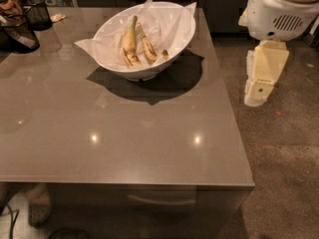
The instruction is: Pick banana from white bowl
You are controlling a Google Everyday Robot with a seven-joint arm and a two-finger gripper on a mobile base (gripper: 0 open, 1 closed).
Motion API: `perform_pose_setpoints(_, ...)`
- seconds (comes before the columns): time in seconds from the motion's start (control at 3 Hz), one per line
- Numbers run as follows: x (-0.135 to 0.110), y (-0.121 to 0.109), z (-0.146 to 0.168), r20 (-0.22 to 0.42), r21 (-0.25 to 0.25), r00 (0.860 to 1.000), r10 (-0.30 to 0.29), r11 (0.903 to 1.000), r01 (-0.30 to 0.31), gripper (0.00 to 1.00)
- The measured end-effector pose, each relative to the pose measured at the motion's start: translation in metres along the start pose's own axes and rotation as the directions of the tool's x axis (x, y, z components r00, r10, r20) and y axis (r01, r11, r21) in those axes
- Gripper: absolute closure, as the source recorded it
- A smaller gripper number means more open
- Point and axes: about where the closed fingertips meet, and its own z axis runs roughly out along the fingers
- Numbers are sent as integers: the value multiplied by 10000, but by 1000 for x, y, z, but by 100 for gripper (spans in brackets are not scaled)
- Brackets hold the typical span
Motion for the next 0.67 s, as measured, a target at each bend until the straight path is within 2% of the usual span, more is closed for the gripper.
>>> perform_pose_setpoints(0.33, -30, -20, 2, 448, -291, 9990, -60, 9995, 73, 0)
perform_pose_setpoints(0.67, -80, -64, -16, 892, 277, 9949, -471, 9986, 447, 0)
